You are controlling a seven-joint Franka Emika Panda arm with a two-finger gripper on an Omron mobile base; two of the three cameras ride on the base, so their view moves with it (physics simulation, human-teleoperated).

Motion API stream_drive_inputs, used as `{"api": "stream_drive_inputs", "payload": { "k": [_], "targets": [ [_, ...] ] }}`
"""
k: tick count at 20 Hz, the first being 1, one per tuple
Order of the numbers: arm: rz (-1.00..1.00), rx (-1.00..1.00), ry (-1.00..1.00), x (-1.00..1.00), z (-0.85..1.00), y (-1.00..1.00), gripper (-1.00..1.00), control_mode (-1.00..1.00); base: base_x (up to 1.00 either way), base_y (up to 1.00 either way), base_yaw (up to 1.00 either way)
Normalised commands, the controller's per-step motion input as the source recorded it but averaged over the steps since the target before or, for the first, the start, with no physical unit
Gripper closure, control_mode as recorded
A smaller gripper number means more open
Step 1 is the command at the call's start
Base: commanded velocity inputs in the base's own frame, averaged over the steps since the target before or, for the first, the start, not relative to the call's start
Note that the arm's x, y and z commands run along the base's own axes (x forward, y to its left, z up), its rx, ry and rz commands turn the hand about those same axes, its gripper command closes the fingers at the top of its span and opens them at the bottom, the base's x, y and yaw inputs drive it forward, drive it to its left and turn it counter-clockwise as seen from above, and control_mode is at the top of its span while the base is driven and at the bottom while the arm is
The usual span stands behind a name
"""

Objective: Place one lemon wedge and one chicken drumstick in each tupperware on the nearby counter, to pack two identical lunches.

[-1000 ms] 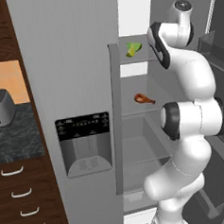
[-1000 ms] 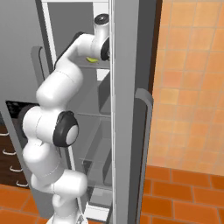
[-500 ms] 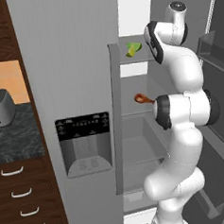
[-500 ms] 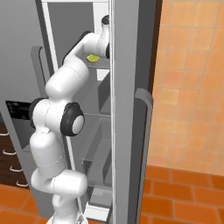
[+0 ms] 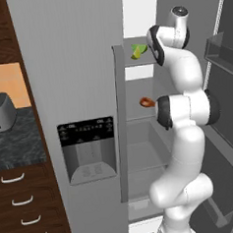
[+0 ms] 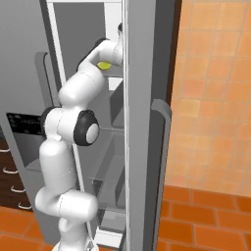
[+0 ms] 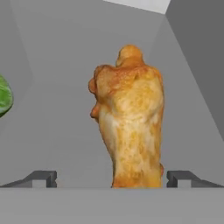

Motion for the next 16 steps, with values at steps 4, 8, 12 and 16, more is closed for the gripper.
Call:
{"api": "stream_drive_inputs", "payload": {
  "k": [4, 8, 12, 16],
  "targets": [
    [0.0, 0.0, 0.0, 0.38, -0.29, -0.06, 1.0, -1.0, 0.0, 0.0, 0.0],
    [0.01, 0.0, -0.01, 0.25, -0.44, 0.0, 1.0, -1.0, 0.0, 0.0, 0.0],
    [0.04, 0.0, -0.09, 0.03, -0.66, 0.0, 1.0, -1.0, 0.0, 0.0, 0.0],
    [0.01, 0.0, -0.18, 0.0, -0.53, 0.06, 1.0, -1.0, 0.0, 0.0, 0.0]
  ]
}}
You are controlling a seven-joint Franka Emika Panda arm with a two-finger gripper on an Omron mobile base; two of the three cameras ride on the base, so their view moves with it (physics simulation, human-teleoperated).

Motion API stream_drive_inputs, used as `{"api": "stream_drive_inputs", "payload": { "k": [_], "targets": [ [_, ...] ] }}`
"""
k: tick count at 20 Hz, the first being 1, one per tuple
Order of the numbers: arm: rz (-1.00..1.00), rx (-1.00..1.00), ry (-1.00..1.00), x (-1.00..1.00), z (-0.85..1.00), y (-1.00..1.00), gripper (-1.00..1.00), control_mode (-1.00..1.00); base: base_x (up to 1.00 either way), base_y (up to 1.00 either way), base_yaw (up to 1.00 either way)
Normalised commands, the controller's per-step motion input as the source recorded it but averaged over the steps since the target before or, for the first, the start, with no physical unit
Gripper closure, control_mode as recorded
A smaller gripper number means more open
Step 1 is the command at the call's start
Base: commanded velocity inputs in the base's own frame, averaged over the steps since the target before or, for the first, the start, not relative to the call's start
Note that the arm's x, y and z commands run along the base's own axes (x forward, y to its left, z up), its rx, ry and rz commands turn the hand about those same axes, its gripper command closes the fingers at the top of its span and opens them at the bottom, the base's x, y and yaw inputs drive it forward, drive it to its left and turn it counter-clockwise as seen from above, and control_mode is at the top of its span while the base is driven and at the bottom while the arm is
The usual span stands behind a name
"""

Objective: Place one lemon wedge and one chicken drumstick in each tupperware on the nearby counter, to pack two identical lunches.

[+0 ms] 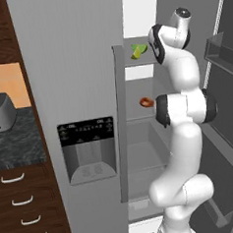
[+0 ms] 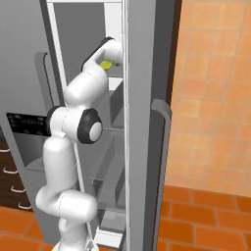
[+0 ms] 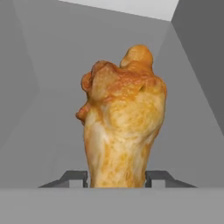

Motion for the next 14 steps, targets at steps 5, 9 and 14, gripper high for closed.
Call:
{"api": "stream_drive_inputs", "payload": {
  "k": [5, 9, 14],
  "targets": [
    [0.04, -0.02, -0.19, -0.39, -0.02, 0.55, 1.0, -1.0, 0.0, 0.0, 0.0],
    [0.0, -0.04, -0.01, -0.87, 0.17, 0.34, 1.0, -1.0, 0.0, 0.0, 0.0],
    [0.0, -0.05, -0.11, -1.0, 0.13, 0.28, 1.0, -1.0, 0.0, 0.0, 0.0]
  ]
}}
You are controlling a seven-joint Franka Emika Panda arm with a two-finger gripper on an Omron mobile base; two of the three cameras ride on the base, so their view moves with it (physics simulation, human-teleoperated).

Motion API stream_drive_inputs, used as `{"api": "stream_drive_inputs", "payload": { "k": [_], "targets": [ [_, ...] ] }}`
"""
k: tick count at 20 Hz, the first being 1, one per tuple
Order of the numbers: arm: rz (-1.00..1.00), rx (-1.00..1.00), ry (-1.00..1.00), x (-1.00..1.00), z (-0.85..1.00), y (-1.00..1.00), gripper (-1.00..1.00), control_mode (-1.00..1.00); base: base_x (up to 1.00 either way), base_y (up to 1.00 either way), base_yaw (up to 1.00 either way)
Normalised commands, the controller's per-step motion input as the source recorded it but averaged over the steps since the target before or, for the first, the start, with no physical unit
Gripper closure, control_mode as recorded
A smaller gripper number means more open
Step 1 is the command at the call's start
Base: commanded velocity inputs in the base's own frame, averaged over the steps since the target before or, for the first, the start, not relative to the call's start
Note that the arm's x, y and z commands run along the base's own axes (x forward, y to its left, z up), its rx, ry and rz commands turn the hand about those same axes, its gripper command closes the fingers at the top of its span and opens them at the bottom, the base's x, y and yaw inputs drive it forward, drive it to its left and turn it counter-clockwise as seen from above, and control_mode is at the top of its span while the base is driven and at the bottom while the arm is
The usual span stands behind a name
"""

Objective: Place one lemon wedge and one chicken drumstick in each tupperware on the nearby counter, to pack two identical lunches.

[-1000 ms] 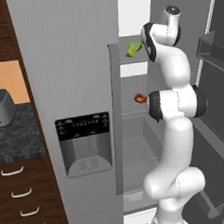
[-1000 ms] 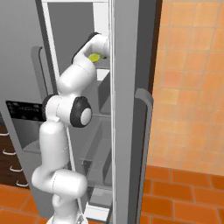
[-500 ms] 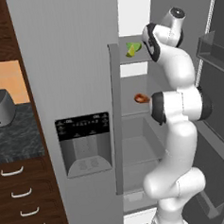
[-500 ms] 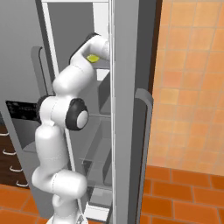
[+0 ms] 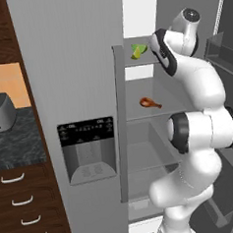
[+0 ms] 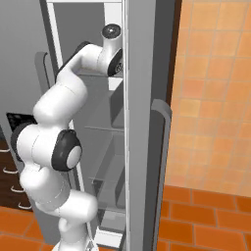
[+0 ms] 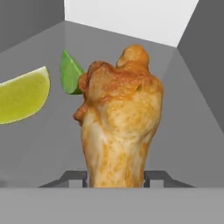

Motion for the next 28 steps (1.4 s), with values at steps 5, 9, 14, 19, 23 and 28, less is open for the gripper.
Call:
{"api": "stream_drive_inputs", "payload": {
  "k": [5, 9, 14, 19, 23, 28],
  "targets": [
    [0.0, -0.06, -0.06, -1.0, 0.0, 0.32, 1.0, -1.0, 0.0, 0.0, 0.0],
    [0.0, 0.0, -0.06, -1.0, 0.0, 0.08, 1.0, -1.0, 0.0, 0.0, 0.0],
    [0.0, -0.02, -0.06, -1.0, -0.14, 0.0, 1.0, -1.0, 0.0, 0.0, 0.0],
    [0.01, -0.06, -0.03, -1.0, -0.46, 0.0, 1.0, -1.0, 0.0, 0.0, 0.0],
    [0.01, -0.07, -0.07, -0.75, -0.4, 0.06, 1.0, 1.0, -0.25, 0.06, 0.0],
    [0.0, 0.0, 0.0, 0.0, 0.0, 0.0, 1.0, 1.0, -1.0, 0.53, 0.0]
  ]
}}
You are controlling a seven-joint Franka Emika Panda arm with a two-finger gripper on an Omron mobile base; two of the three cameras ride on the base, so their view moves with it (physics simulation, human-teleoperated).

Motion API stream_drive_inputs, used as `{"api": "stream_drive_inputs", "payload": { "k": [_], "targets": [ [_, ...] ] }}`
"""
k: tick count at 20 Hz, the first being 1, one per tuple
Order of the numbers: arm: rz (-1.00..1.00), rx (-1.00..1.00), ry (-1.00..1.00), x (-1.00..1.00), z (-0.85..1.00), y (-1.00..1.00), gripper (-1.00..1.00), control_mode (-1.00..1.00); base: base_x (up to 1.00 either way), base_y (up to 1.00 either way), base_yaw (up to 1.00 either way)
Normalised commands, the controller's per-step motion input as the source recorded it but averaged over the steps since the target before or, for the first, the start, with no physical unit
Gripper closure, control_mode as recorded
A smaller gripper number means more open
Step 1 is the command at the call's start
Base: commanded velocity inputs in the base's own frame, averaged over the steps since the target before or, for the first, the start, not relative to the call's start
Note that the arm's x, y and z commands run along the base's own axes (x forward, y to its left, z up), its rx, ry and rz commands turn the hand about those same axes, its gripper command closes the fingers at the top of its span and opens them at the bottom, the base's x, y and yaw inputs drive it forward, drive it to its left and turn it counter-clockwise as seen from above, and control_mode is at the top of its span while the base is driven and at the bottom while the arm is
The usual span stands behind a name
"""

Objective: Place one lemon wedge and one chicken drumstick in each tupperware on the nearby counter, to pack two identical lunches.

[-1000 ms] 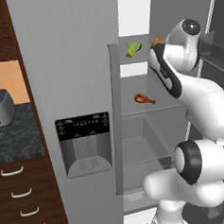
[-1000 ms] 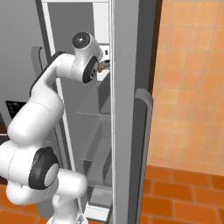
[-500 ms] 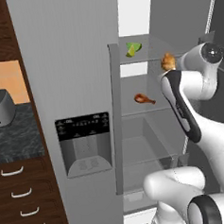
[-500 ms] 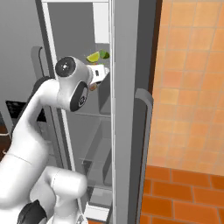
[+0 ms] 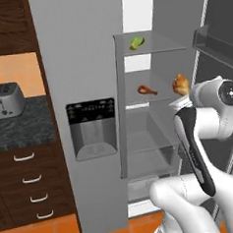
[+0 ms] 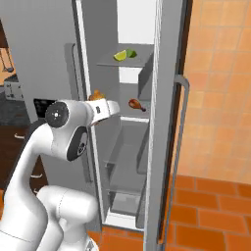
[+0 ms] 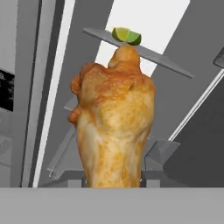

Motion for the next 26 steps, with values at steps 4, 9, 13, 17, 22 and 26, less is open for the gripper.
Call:
{"api": "stream_drive_inputs", "payload": {
  "k": [4, 9, 13, 17, 22, 26],
  "targets": [
    [0.0, 0.0, 0.0, 0.0, 0.0, 0.0, 1.0, 1.0, -0.38, 1.0, 0.0],
    [0.0, 0.0, 0.0, 0.0, 0.0, 0.0, 1.0, 1.0, 0.01, 1.0, 0.0],
    [0.0, 0.0, 0.0, 0.0, 0.0, 0.0, 1.0, 1.0, 0.18, 1.0, 0.01],
    [0.0, 0.0, 0.0, 0.0, 0.0, 0.0, 1.0, 1.0, 0.33, 1.0, 0.0],
    [0.0, 0.0, 0.0, 0.0, 0.0, 0.0, 1.0, 1.0, 0.86, 1.0, 0.0],
    [0.0, 0.0, 0.0, 0.0, 0.0, 0.0, 1.0, 1.0, 0.97, 1.0, 0.0]
  ]
}}
